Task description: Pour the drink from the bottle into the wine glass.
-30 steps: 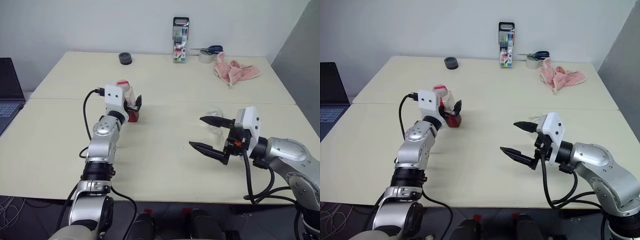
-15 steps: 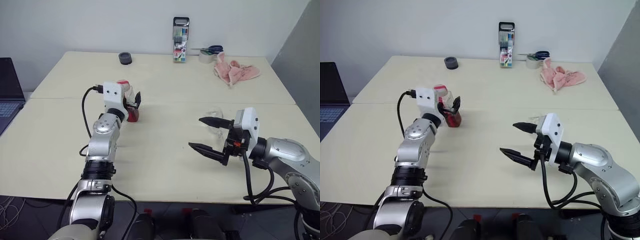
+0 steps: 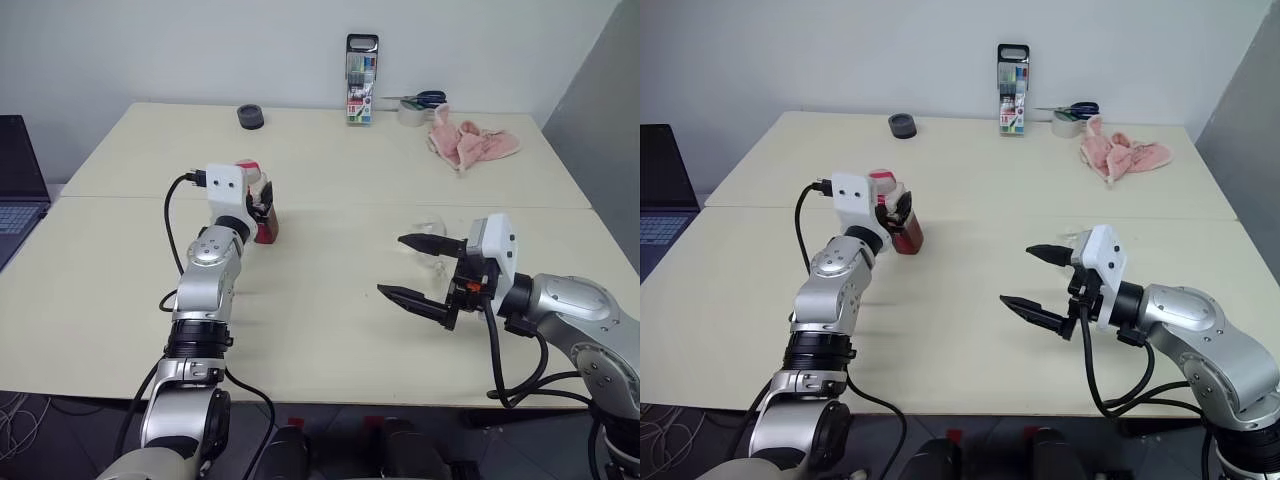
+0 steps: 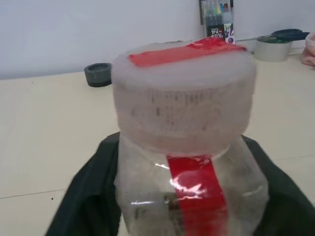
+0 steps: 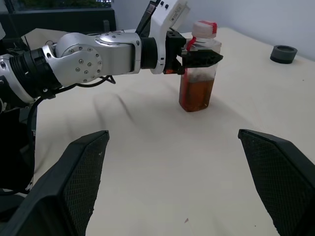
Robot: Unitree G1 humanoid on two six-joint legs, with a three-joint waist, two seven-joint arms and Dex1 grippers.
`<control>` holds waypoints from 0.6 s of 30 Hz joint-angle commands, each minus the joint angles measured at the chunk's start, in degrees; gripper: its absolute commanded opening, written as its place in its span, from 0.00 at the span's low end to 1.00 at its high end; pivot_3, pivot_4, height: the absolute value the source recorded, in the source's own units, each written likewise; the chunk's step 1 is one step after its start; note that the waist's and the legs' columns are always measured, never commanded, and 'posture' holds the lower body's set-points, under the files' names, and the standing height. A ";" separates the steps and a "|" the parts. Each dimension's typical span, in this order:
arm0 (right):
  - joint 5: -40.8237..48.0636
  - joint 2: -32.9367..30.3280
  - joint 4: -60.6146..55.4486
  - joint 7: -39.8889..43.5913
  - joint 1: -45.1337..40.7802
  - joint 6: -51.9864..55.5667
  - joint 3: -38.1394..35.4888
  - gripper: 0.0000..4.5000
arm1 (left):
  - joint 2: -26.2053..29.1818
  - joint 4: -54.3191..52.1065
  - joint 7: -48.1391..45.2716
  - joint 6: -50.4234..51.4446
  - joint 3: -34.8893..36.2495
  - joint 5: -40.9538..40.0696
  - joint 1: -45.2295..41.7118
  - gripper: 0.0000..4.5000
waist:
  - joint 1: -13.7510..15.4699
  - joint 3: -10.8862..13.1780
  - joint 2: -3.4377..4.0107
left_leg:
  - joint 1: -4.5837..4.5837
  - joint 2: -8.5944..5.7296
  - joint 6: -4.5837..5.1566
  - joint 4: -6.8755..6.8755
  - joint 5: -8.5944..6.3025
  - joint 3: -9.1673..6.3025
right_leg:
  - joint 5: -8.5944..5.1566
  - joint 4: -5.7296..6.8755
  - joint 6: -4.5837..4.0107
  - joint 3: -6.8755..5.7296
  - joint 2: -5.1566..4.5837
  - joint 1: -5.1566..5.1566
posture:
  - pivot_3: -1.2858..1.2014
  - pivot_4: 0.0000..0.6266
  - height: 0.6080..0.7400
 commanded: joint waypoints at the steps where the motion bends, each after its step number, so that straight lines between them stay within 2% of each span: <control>1: 0.73 0.00 -0.94 0.10 -1.45 -0.42 -0.57 1.00 | 0.33 -3.27 0.40 -0.29 1.32 -0.63 -0.31 0.42 | -0.02 0.00 0.00 | 0.00 0.00 0.00 0.00 0.00 0.00 | 0.00 0.00 0.00 0.00 0.00 -0.01 | 0.52 0.24 1.00; 11: -1.78 1.74 -0.53 -1.20 -2.37 -2.41 0.10 1.00 | 1.00 -6.82 -2.68 -0.09 0.69 -1.77 2.93 0.41 | -0.02 0.01 -0.01 | -0.01 0.00 -0.01 -0.01 0.00 0.00 | 0.00 -0.01 0.00 0.01 0.00 -0.02 | 0.52 0.24 1.00; 18: -5.07 3.41 0.40 -3.57 -3.20 -4.37 0.53 1.00 | 2.55 -11.28 -15.41 -0.47 -1.32 -7.24 4.91 0.41 | 0.04 0.02 -0.02 | -0.02 0.00 -0.04 -0.01 0.02 -0.01 | 0.00 -0.01 0.00 -0.01 0.00 -0.02 | 0.52 0.24 1.00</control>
